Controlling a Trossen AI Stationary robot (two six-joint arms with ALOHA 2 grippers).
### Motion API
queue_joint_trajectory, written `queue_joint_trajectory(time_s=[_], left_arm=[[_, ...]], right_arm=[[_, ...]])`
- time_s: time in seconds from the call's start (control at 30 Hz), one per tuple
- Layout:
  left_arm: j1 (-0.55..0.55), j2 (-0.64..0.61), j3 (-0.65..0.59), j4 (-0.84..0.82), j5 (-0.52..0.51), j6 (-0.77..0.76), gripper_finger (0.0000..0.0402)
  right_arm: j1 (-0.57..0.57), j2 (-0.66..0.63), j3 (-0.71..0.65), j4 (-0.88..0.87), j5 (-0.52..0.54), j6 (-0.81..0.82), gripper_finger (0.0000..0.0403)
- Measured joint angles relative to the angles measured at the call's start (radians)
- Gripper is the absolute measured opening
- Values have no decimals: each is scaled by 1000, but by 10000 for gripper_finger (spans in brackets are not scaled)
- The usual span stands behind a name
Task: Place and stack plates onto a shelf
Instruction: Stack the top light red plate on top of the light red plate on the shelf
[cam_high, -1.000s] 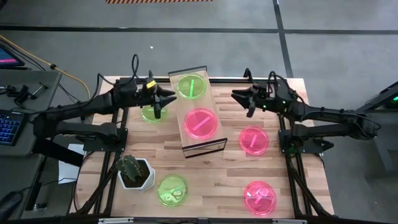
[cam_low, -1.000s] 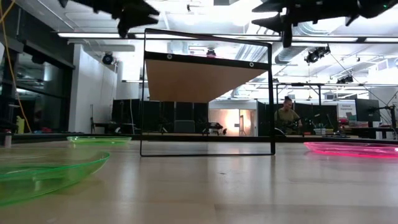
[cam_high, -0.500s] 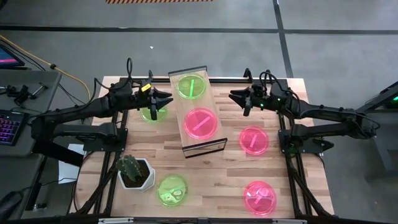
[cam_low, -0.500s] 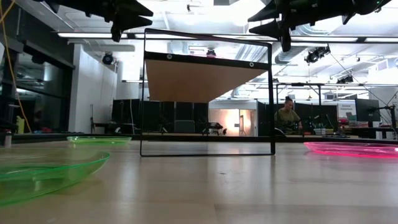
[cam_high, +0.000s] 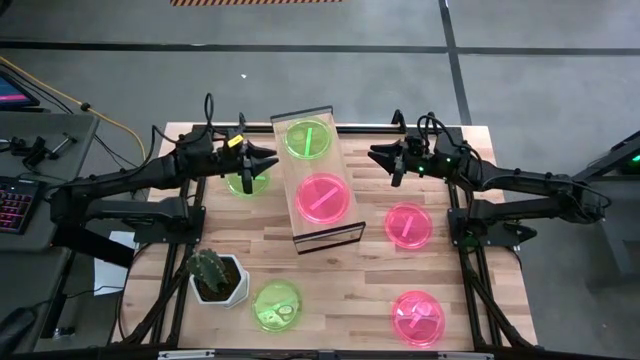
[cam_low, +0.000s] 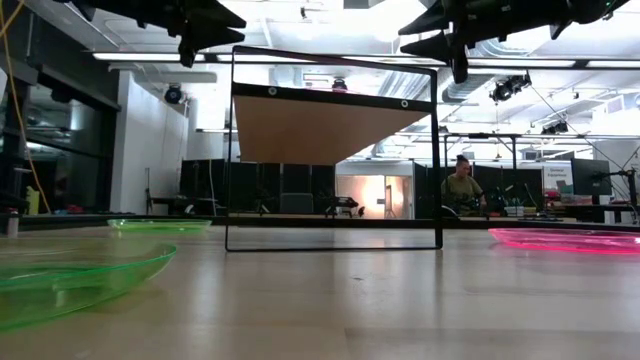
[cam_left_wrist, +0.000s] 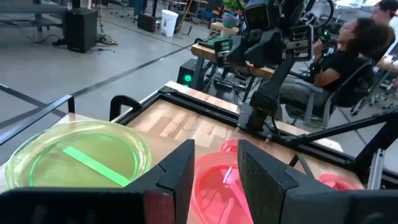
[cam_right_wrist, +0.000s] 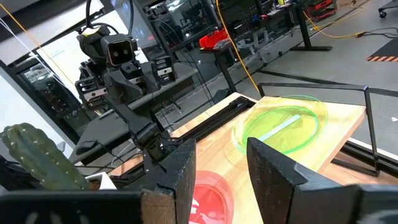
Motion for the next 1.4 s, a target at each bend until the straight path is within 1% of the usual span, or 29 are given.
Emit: queue_joint_trajectory(time_s=[0.1,0.2,0.33,0.5,0.6,0.67,0.73,0.87,0.97,1.03,1.13,1.23,1.3,1.4], left_arm=[[0,0,0,-18,0,6,111],[0,0,0,-80,0,26,111],[0,0,0,-231,0,98,111],[0,11,0,-423,-5,137,111],[0,18,0,-486,-8,148,111],[0,24,0,-494,-9,146,111],[0,26,0,-490,-9,121,111],[0,26,0,-485,-10,75,111],[0,26,0,-485,-10,69,111],[0,26,0,-484,-10,69,111],[0,26,0,-484,-10,69,111],[0,26,0,-476,-10,65,111],[0,26,0,-471,-10,66,111],[0,26,0,-471,-10,65,111]], right_arm=[[0,0,0,0,0,0,126],[0,0,0,0,0,29,126],[0,0,0,-1,0,43,126],[0,0,0,-2,0,68,126],[0,0,0,-3,0,79,126],[-1,0,0,-17,-5,139,126],[-9,-1,0,-66,-25,210,126],[-21,-1,0,-223,-126,300,126],[-17,-1,0,-383,-216,315,126],[-7,-1,0,-515,-250,336,126],[17,-1,0,-754,-241,358,126],[49,-1,-1,-971,-162,419,126],[70,-1,-1,-1075,-120,474,126],[99,-1,-1,-1165,-86,553,126]])
